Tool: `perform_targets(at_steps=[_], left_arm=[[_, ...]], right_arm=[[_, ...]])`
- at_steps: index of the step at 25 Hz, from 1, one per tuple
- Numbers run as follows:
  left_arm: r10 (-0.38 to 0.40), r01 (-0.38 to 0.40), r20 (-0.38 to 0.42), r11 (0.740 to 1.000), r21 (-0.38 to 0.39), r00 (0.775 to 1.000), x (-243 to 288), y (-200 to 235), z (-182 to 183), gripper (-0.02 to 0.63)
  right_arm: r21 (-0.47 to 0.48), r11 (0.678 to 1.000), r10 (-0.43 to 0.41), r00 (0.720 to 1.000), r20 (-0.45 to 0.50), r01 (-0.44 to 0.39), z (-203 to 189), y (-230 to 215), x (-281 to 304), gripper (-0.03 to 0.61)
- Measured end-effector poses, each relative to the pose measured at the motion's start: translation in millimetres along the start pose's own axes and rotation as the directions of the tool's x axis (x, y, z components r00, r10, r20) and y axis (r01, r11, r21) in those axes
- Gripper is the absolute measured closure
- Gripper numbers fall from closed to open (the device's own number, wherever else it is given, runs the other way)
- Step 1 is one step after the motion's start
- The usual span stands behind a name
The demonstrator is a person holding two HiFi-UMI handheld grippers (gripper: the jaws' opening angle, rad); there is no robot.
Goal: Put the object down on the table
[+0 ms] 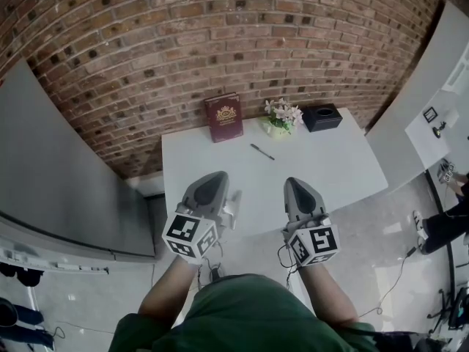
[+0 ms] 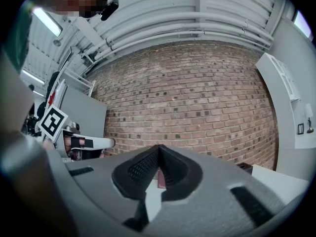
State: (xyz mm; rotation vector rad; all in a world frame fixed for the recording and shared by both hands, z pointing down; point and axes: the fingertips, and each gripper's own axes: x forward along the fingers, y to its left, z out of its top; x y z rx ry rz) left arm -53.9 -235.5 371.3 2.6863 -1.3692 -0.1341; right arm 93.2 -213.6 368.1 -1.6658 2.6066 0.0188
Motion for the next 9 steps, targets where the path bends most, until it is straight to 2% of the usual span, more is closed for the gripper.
perform_targets(at_steps=[9], left_arm=[[0.001,-0.002,-0.011,1.0,-0.016,1.0,3.2,11.9,-5.9,0.603]], right_arm=[[0.0,1.0,-0.008,1.0,-0.006,0.008,-3.5,-0.2,7.0,0.577]])
